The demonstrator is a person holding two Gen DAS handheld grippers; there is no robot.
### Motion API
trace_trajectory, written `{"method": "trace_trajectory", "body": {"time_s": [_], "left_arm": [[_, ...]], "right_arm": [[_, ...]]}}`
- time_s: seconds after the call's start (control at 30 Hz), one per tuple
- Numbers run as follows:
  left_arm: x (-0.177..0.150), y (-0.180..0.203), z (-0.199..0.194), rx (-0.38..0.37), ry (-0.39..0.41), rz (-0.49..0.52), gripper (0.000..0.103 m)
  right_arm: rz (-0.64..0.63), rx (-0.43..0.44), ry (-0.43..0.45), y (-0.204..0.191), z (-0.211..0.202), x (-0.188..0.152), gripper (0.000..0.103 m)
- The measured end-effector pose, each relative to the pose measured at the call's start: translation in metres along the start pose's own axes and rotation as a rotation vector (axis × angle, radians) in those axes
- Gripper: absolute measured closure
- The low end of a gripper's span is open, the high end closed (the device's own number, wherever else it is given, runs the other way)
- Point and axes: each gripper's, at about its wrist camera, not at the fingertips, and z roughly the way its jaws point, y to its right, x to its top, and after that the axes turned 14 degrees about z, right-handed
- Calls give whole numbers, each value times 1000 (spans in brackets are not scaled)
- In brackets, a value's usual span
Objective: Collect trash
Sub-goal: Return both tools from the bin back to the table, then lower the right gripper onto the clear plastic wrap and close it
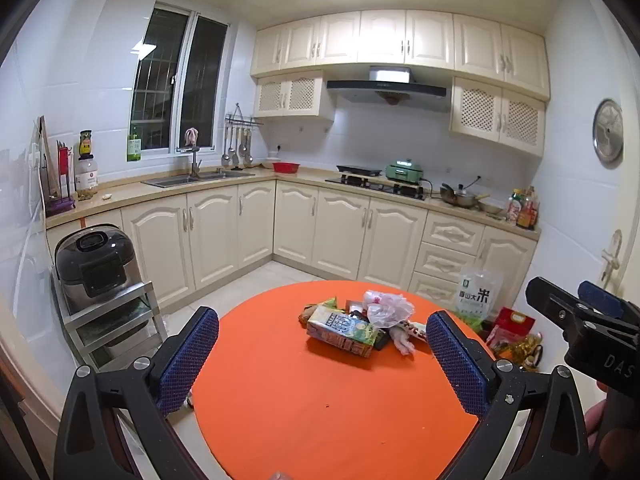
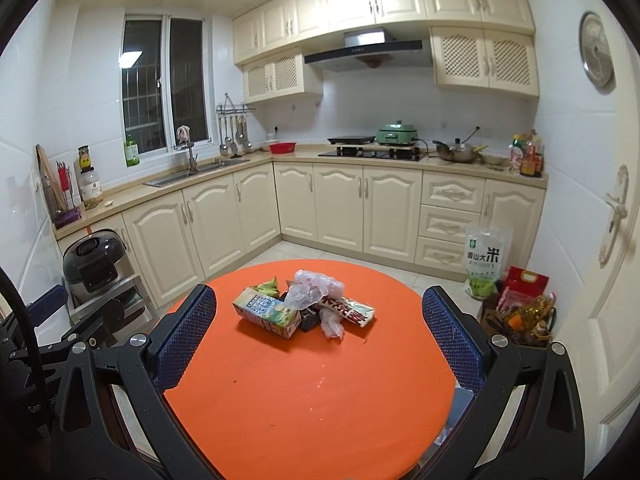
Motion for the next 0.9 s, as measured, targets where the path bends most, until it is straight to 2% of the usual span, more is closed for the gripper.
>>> {"method": "trace_trajectory", "body": {"time_s": [0.2,0.4,0.6,0.9], "left_arm": [[15,-6,16,-4,-17,-1,1],[34,-33,65,-22,-75,-8,1],[52,-37,124,-46,-159,-11,1],[72,-28,234,-74,-296,-3,1]], "right_arm": [[-9,3,-22,1,10,-2,0],[-3,-17,-74,14,37,-8,0],[21,-46,-178,35,87,-19,0],[65,-54,-361,69,176,-46,0]]}}
